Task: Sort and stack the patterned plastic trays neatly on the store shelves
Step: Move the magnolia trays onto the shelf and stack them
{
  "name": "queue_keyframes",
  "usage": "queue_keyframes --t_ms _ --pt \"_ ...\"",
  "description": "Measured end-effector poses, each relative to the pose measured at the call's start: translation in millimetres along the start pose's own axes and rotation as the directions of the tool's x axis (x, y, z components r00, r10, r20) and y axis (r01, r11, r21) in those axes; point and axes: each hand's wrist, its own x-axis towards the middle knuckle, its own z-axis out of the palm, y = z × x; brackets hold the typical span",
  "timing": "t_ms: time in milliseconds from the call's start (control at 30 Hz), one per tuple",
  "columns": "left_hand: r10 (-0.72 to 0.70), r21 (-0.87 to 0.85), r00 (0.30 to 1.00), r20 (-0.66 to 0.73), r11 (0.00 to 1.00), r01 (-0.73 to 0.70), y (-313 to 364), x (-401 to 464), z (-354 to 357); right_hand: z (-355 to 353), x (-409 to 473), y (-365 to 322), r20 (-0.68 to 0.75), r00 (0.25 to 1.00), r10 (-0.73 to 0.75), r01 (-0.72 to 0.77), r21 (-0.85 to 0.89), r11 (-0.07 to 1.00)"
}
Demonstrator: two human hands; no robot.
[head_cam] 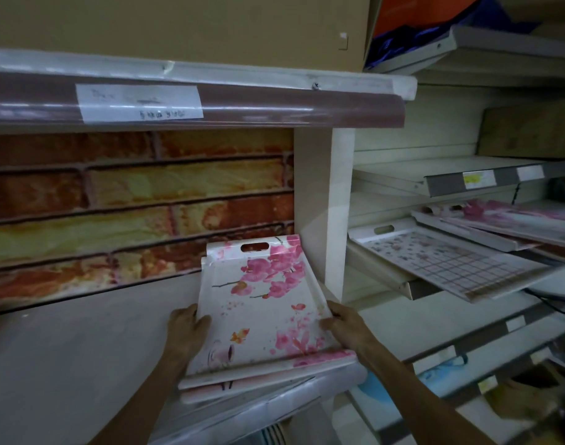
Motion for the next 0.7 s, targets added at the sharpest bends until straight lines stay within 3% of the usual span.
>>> queue_keyframes --t_ms 267,467,700 --pt "0.090 0.056 0.994 -0.067 0.995 -0.086 -5.8 1.6 4.8 0.0 2.4 2.0 -0.018 0.999 -0.036 0.034 -0.111 0.993" --pt "0.067 0.078 0.996 -0.064 0.995 -0.062 -10.8 -2.2 9.0 -2.7 2.6 2.8 0.032 0.998 -0.058 0.062 -0.130 0.990" --pt "0.027 0.193 0.999 0.026 0.981 -0.031 -16.7 5.6 8.7 -21.8 1.2 -9.4 0.043 0.997 -0.063 0.068 -0.130 0.989"
